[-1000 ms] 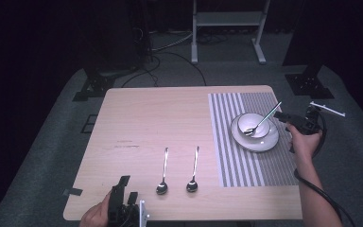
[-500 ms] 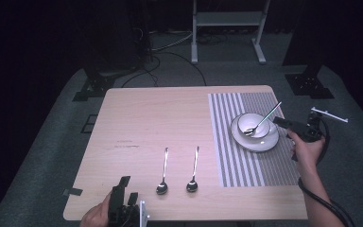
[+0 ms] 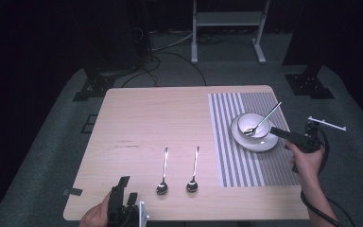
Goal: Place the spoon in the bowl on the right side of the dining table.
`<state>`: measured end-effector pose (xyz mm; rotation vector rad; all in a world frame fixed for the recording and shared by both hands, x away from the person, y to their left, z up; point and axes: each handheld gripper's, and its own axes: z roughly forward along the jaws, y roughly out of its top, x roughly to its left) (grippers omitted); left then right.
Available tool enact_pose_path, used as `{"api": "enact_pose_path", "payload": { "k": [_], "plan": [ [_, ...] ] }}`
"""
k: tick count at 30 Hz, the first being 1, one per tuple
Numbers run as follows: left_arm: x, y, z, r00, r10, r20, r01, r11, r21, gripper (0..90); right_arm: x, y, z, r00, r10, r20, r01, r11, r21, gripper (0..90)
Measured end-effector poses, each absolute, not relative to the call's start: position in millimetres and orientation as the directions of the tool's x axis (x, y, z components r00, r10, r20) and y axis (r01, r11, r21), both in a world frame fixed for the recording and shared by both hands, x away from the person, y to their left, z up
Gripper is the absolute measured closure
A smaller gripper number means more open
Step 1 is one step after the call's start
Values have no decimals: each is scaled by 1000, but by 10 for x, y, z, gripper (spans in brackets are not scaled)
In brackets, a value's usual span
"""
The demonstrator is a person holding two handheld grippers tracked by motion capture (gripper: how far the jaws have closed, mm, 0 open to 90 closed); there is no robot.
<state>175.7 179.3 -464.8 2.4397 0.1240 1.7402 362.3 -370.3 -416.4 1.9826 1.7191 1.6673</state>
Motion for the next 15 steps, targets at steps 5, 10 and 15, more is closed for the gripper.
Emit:
{"api": "enact_pose_path", "payload": {
  "k": [5,10,15],
  "plan": [
    [1753,1795,-4655,325,147,934,-15,-987,160,203,3531,-3655,-4207,-205,721,662,697,-367,615,472],
    [1757,1803,-4645,325,146,935,-10,-987,157,203,3447,-3603,-4242,-213,722,659,704,-354,615,464],
    [1753,1806,-4647,330,138,934,-5,-989,148,203,3336,-3538,-4293,-233,709,665,708,-345,616,455]
  ]
}}
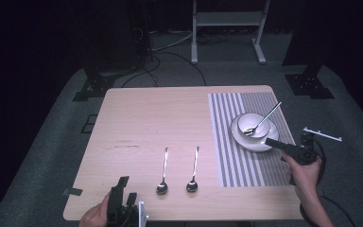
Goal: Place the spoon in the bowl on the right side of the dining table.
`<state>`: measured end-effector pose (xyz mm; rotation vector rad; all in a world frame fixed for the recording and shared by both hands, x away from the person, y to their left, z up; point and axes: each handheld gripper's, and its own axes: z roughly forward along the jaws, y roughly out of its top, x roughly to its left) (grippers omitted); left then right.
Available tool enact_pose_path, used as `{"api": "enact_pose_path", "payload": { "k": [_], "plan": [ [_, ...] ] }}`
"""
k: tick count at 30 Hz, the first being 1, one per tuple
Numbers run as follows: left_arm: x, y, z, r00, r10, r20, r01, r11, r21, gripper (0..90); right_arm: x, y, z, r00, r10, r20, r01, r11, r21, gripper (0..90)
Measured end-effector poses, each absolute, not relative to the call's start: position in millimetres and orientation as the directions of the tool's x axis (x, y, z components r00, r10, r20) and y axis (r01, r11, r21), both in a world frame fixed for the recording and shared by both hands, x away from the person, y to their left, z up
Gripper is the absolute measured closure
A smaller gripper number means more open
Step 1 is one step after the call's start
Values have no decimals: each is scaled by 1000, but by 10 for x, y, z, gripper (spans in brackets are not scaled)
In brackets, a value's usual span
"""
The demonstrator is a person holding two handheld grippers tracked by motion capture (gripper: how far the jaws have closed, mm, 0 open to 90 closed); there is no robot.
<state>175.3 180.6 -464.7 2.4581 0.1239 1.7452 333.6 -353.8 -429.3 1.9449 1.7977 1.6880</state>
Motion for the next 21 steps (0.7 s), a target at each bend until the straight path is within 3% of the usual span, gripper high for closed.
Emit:
{"api": "enact_pose_path", "payload": {
  "k": [21],
  "plan": [
    [1760,1845,-4648,326,163,931,8,-986,169,203,3013,-3248,-4434,-299,698,650,716,-287,637,433]
  ]
}}
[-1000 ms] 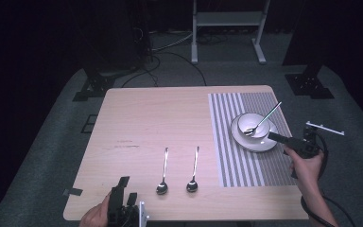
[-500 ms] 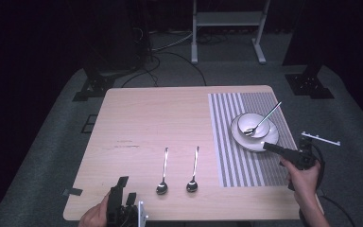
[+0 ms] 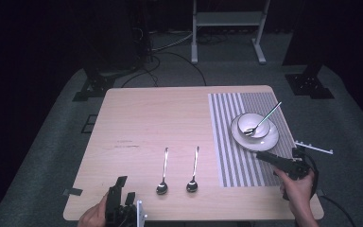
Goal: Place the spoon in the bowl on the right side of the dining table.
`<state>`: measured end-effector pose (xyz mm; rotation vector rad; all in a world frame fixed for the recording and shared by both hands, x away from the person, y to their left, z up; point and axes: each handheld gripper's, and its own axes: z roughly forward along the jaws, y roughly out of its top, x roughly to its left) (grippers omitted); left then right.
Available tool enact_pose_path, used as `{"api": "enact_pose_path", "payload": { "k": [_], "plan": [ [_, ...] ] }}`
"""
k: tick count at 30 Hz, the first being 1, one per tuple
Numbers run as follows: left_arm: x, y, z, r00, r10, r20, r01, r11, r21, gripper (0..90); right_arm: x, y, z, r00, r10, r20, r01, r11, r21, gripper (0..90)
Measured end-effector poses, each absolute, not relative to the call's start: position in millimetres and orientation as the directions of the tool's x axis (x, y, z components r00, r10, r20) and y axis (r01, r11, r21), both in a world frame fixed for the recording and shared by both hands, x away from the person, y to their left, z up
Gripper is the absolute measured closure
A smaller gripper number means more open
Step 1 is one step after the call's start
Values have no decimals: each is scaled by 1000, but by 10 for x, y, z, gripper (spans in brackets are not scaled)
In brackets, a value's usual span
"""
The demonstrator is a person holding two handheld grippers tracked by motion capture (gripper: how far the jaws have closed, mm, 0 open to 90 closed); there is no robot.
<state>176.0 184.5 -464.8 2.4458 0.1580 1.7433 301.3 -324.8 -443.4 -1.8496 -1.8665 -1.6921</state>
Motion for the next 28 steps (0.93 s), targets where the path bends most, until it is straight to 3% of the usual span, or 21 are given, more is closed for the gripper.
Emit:
{"api": "enact_pose_path", "payload": {
  "k": [7,28],
  "plan": [
    [1773,1865,-4642,331,187,925,18,-981,192,203,2936,-3190,-4466,-313,696,646,717,-272,641,430],
    [1893,2050,-4610,368,382,848,92,-922,376,201,2669,-3068,-4582,-334,703,628,719,-240,652,415]
  ]
}}
